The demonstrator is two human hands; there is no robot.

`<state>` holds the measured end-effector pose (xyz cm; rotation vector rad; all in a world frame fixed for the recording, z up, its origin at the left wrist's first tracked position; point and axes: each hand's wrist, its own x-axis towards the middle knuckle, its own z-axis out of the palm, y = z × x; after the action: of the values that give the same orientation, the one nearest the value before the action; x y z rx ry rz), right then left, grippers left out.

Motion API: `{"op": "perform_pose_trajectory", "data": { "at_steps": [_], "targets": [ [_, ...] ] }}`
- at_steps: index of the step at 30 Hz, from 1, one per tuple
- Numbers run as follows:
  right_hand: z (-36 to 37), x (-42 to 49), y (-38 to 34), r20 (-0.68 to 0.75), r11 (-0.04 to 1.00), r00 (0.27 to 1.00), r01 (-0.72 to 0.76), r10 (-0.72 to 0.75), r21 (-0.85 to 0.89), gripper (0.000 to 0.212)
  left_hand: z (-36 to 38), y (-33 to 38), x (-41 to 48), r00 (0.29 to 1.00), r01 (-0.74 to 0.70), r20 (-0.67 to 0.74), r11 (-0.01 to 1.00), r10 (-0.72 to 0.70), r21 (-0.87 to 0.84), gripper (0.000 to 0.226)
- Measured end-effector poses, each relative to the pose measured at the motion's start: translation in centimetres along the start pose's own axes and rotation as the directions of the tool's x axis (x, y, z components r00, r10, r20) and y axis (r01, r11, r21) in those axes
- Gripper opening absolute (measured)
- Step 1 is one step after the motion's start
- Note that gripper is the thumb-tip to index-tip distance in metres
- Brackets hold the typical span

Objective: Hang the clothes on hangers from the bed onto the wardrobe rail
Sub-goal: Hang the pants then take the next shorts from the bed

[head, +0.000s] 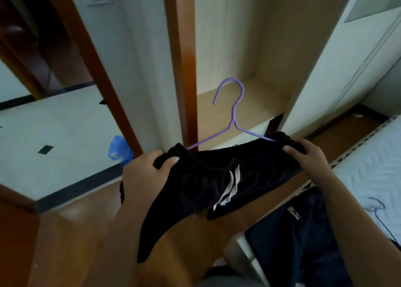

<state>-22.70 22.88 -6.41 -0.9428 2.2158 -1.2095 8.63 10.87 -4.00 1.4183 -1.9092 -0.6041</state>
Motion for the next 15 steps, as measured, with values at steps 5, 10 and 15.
{"op": "perform_pose_trajectory", "data": {
  "at_steps": [5,10,15],
  "targets": [
    [-6.4,5.0,3.0,-0.194,0.990,0.973,-0.111,0.126,0.090,0.070,8.8,6.5,6.7,0.971,-0.168,0.166,0.986,0.169,-0.018,0.023],
    [-10.7,8.2,4.1,-0.367,0.977,0.906,-0.183,0.211,0.109,0.018,15.2,11.3,11.8,0.916,-0.276,0.286,0.959,0.282,-0.061,0.029],
    [-13.7,12.5,4.8,-0.519,0.970,0.822,-0.232,0.234,0.070,0.018,21.4,16.1,18.3,0.877,-0.364,0.264,0.914,0.401,-0.179,0.030]
  ]
}}
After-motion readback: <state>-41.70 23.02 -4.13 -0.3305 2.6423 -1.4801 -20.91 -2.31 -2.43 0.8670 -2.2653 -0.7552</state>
